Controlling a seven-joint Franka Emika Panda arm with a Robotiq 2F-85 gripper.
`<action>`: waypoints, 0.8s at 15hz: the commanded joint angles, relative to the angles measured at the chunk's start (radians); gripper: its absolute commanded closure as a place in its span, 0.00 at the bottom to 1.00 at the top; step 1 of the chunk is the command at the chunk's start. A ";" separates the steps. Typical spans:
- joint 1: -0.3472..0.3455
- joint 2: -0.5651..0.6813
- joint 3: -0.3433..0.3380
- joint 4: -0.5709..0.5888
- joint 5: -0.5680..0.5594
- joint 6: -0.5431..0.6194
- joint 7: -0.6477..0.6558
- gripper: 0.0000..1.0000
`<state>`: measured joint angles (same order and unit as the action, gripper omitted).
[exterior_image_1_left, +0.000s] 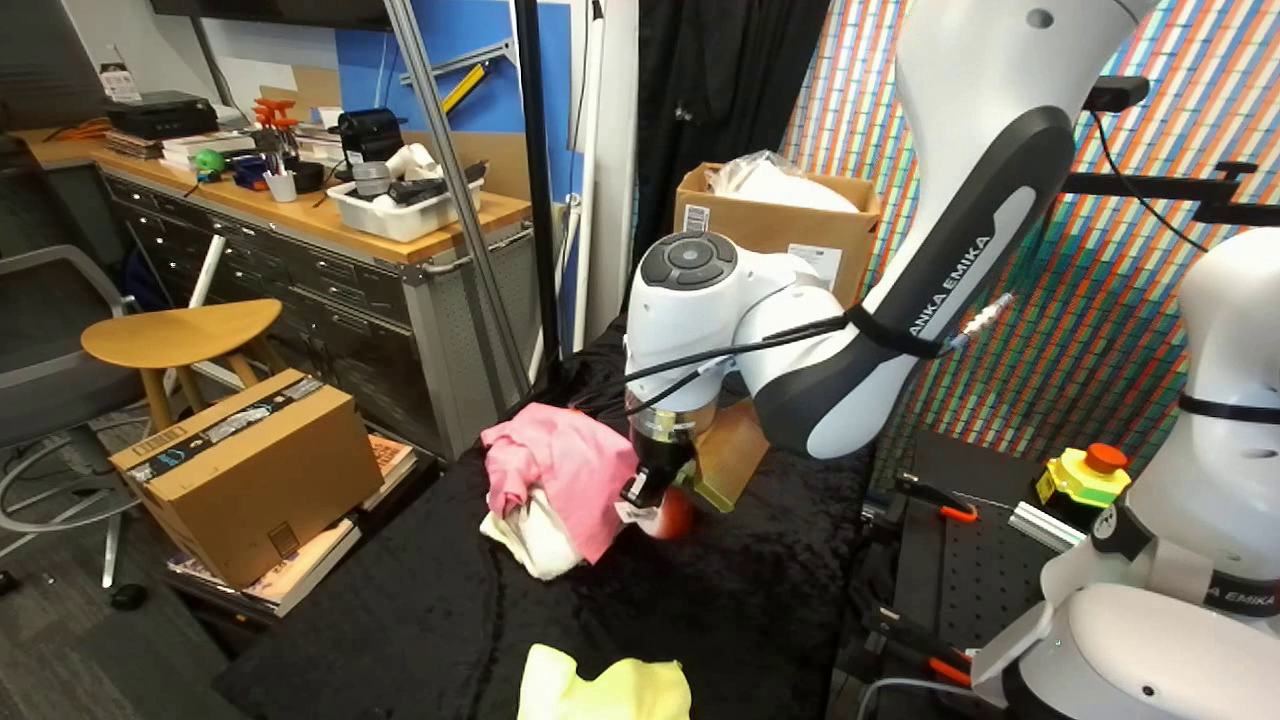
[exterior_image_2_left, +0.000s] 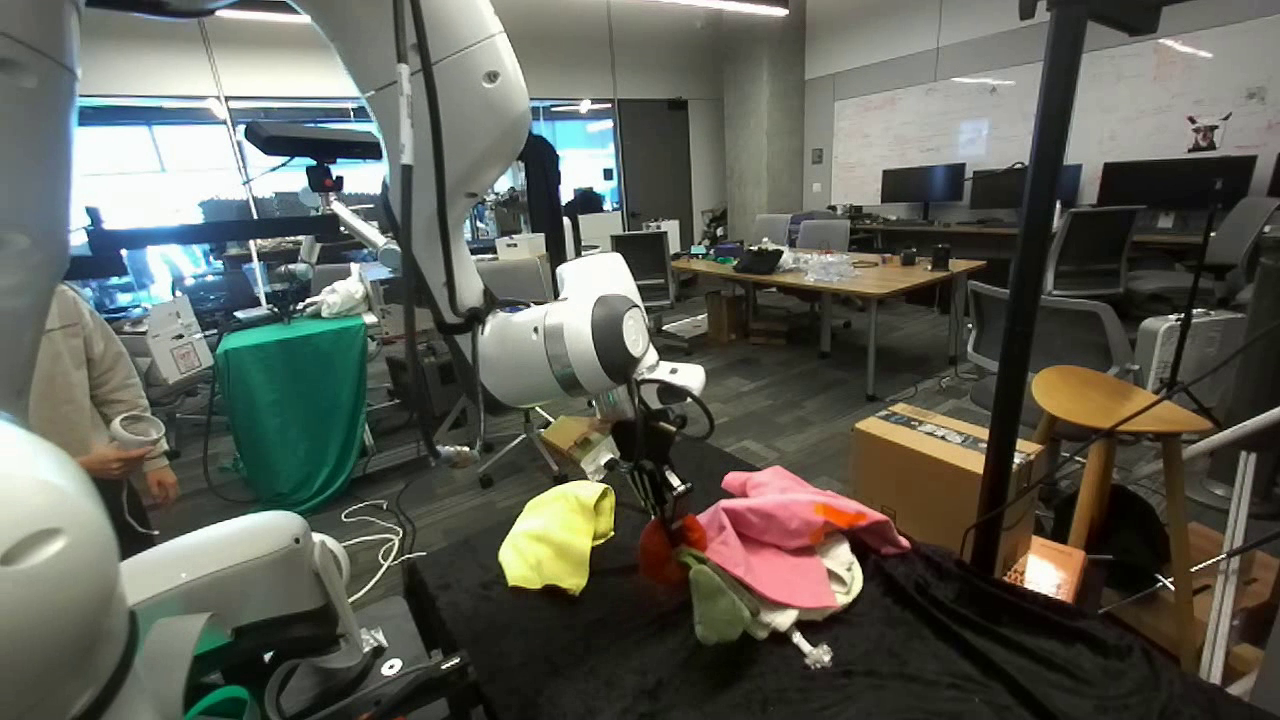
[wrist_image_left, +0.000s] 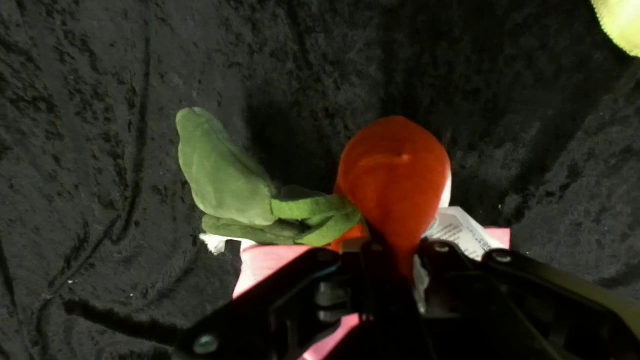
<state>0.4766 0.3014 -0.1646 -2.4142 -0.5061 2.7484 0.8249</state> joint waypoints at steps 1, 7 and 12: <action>0.008 0.075 0.006 0.101 -0.053 -0.062 0.138 0.91; 0.001 0.226 0.005 0.233 -0.025 -0.143 0.274 0.91; -0.023 0.300 0.002 0.304 0.014 -0.204 0.323 0.91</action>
<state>0.4686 0.5558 -0.1624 -2.1734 -0.5154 2.5908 1.1164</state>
